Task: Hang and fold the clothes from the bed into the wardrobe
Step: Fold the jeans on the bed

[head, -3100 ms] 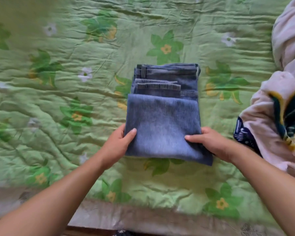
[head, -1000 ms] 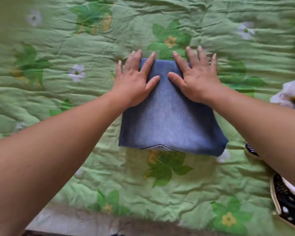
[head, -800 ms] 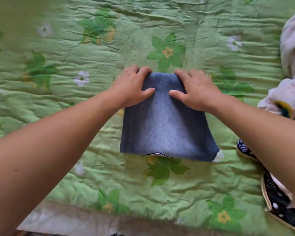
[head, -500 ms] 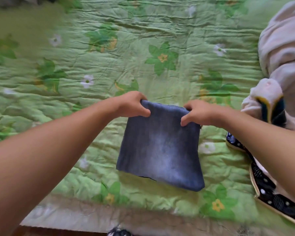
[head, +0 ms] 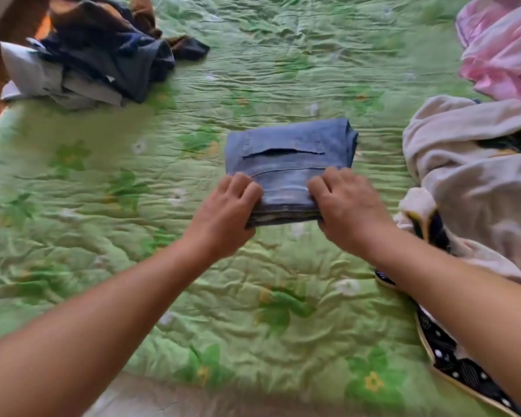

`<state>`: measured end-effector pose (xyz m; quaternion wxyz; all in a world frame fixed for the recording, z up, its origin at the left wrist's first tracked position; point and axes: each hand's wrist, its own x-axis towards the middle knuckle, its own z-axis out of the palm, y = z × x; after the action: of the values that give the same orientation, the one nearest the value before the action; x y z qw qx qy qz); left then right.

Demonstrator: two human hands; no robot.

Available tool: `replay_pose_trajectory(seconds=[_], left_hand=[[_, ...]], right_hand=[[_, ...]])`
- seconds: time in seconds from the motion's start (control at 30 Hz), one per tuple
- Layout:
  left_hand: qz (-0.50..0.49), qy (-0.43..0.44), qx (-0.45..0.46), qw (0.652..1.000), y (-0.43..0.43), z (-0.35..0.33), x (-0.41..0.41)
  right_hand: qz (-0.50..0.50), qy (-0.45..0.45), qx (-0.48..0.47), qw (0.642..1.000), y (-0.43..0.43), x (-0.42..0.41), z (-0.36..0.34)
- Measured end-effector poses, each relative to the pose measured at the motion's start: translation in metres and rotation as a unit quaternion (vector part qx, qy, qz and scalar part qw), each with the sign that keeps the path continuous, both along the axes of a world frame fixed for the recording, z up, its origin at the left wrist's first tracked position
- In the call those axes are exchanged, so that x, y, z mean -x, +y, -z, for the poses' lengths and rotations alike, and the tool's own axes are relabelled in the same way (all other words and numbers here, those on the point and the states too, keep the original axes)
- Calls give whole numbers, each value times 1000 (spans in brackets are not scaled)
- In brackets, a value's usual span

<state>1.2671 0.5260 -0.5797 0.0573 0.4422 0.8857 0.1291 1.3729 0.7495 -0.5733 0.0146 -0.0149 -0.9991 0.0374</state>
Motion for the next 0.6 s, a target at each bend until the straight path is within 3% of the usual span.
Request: replay_pose_trajectory(seconds=[0.07, 0.13, 0.2, 0.27, 0.33, 0.4, 0.6], left_hand=[[-2, -26, 79, 997, -20, 39, -39], [26, -100, 225, 969, -44, 75, -77], [26, -137, 260, 956, -63, 100, -105], [-15, -132, 160, 978, -66, 111, -113], [-68, -111, 54, 990, -54, 115, -104], [-108, -102, 10, 989, -34, 117, -86], [-150, -81, 80, 982, 24, 145, -30]], right_hand=[[35, -104, -2, 994, -24, -38, 43], [75, -271, 40, 959, -47, -82, 86], [85, -360, 69, 927, -64, -120, 117], [108, -311, 106, 938, -70, -137, 130], [128, -179, 133, 966, -65, -127, 129], [141, -60, 155, 976, -53, -100, 126], [113, -163, 77, 977, -20, -5, 145]])
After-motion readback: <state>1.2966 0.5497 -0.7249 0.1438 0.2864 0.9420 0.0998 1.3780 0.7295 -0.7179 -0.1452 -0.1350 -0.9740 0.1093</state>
